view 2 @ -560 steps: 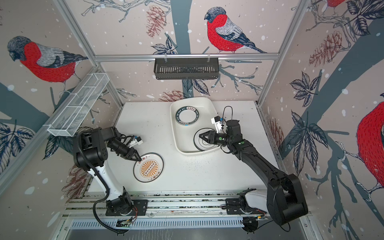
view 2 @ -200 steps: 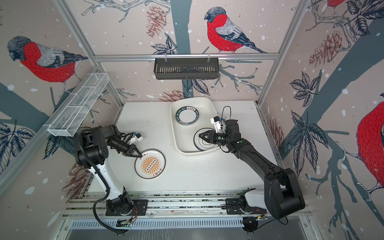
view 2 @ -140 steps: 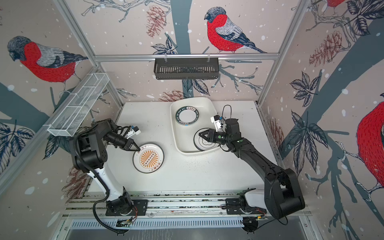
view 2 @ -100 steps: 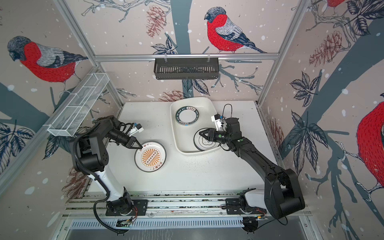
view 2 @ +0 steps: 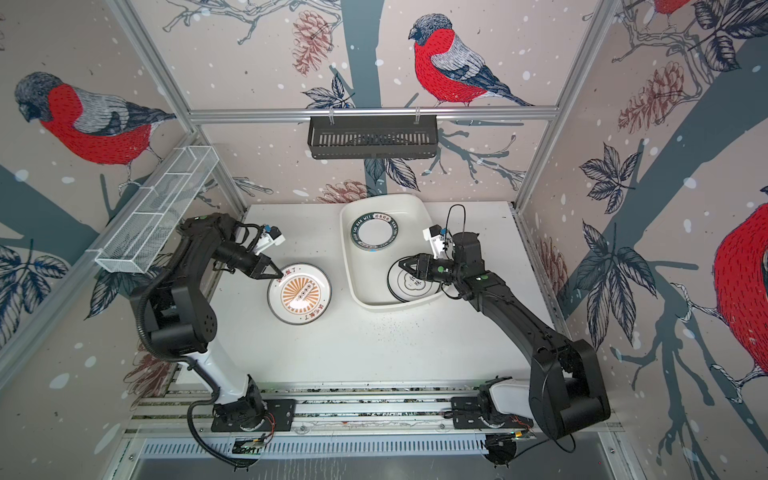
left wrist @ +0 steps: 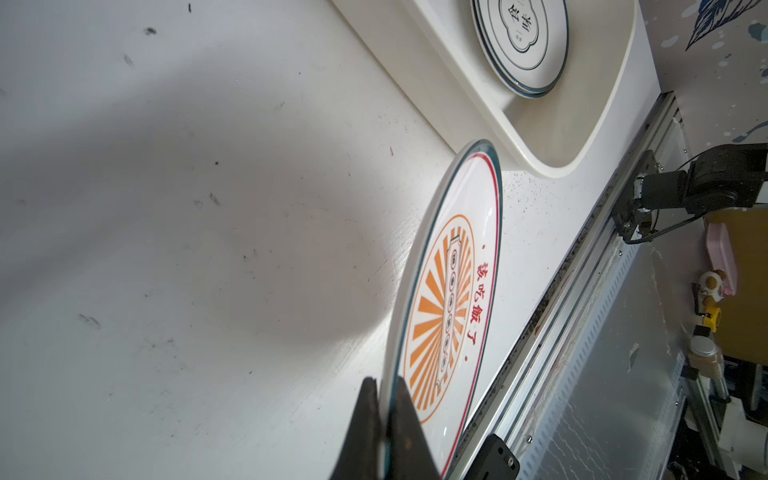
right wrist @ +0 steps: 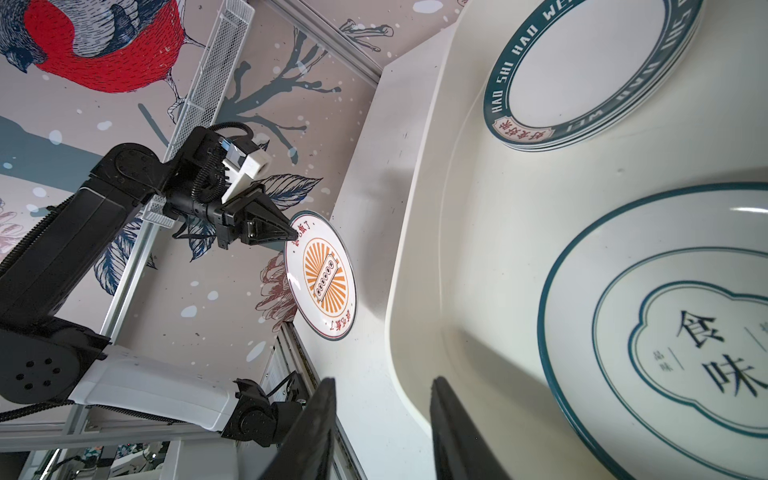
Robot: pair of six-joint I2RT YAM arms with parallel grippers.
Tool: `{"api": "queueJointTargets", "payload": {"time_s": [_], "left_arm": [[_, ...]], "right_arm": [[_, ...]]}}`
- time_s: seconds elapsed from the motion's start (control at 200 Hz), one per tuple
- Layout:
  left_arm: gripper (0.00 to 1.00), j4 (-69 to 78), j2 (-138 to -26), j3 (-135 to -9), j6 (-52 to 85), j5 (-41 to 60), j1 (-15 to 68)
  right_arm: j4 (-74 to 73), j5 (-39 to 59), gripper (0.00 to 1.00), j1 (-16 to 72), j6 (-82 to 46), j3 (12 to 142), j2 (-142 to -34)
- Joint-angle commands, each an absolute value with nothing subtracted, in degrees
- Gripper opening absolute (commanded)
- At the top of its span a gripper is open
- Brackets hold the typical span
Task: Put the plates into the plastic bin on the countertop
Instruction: 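Tilt the orange-sunburst plate up on edge with the left gripper, then lift the upright plate over the tray wall with the left gripper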
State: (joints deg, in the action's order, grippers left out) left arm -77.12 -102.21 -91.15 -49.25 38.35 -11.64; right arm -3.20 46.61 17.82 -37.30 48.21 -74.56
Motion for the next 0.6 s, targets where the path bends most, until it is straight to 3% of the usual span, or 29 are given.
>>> {"api": "queueJointTargets", "payload": {"time_s": [0.0, 0.265, 0.59], "left_arm": [[0.00, -79.9, -100.8, -94.4, -47.1, 41.3, -10.2], [0.00, -79.0, -100.8, -104.4, -39.7, 45.1, -3.4], [0.00, -64.3, -103.5, -109.5, -23.2, 43.6, 9.7]], "right_arm": [[-3.2, 47.0, 0.40, 17.8, -36.3, 49.2, -74.9], [-1.9, 46.7, 0.40, 17.1, -35.6, 50.5, -74.1], [4.0, 47.1, 0.40, 13.4, -33.2, 53.0, -72.1]]}}
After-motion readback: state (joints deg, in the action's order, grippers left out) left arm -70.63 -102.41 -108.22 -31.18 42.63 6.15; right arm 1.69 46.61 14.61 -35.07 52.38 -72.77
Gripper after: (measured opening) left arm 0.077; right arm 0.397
